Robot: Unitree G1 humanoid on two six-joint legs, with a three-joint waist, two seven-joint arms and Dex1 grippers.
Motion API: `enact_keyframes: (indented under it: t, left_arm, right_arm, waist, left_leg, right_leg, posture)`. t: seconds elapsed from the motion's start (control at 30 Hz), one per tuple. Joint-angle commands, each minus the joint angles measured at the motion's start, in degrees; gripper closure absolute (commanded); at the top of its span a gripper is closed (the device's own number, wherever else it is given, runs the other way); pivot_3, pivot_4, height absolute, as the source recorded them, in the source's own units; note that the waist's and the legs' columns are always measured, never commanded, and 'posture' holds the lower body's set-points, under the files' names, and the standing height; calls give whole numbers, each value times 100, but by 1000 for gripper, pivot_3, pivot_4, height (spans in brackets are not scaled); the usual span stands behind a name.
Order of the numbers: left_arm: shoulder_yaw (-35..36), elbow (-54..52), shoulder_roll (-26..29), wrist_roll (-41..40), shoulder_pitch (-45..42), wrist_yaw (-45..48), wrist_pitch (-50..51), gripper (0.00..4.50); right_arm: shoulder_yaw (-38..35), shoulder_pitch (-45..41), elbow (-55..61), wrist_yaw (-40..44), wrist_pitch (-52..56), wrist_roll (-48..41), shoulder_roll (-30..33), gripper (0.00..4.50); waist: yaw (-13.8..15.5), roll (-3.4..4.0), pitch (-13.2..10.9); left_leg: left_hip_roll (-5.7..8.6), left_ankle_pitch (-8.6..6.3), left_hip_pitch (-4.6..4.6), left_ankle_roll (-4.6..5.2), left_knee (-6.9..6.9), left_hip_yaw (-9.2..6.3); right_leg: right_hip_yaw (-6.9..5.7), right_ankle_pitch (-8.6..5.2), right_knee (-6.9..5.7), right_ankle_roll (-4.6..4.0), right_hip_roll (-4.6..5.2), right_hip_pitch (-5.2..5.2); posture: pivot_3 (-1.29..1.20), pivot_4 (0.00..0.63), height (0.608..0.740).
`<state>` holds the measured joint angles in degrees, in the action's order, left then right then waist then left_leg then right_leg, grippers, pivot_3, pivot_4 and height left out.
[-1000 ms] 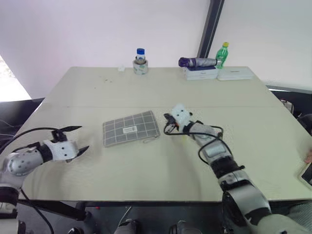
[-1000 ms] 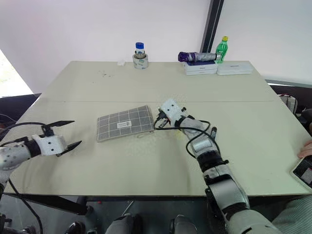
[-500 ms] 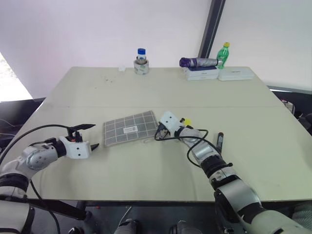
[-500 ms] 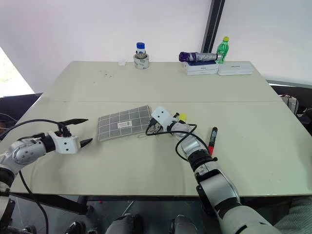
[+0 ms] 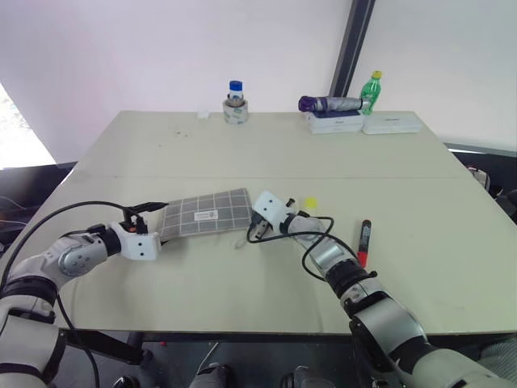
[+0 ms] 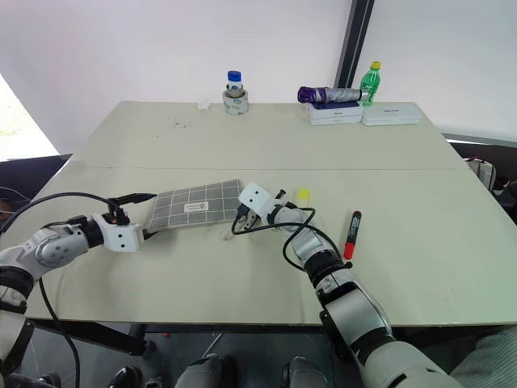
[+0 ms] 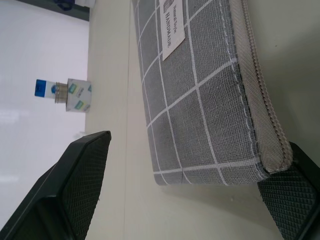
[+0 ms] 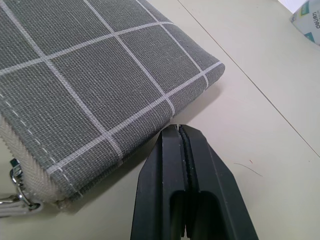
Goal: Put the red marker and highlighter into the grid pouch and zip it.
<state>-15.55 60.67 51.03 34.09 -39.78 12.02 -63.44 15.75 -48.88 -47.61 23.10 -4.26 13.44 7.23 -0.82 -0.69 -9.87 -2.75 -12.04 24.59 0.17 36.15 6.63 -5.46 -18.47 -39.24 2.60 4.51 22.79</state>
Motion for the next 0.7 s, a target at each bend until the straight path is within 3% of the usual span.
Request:
enact_keyframes:
  t: [0.03,0.13,0.37,0.5,0.57,0.7]
  left_arm:
    - [-198,118,-95,31,11,96,-60,0]
    - [-178,203,-122,-169,46,276,-76,837]
    - [19,205,-224,-955,193,953,-162,4386]
    - [212,112,-304,-1672,316,1633,-119,4452]
    - [437,-71,-434,-2425,419,2244,186,4452]
    - [925,-874,-661,-3662,733,3137,1463,4452]
  right_arm:
    - [-21,-74,121,42,-129,-17,-23,4471]
    - [-39,-27,187,38,-107,-31,-16,4500]
    - [-77,-27,219,100,-110,-73,9,4500]
    - [-132,-27,231,83,-72,-101,24,4500]
    - [-190,-51,241,102,-40,-162,53,4500]
    - [-315,-40,506,198,8,-285,192,4500]
  waist:
    - [0,0,0]
    - [-2,0,0]
    - [-30,1,1]
    - [-39,1,1]
    - [-41,1,1]
    - [-36,1,1]
  left_leg:
    - [0,0,0,0,0,0]
    - [0,0,-1,0,0,1]
    - [-2,6,-1,-11,-1,2]
    - [-2,6,-1,-10,-2,3]
    - [-2,7,-1,-11,-2,3]
    - [-2,10,0,-17,0,1]
  right_leg:
    - [0,0,0,0,0,0]
    - [0,0,0,0,0,0]
    - [0,0,0,0,0,1]
    - [0,0,0,0,-1,1]
    - [0,0,0,0,-1,1]
    - [0,0,0,0,0,0]
  posture:
    - [0,150,737]
    - [0,150,737]
    - [0,150,737]
    - [0,150,737]
    - [0,150,737]
    - [0,150,737]
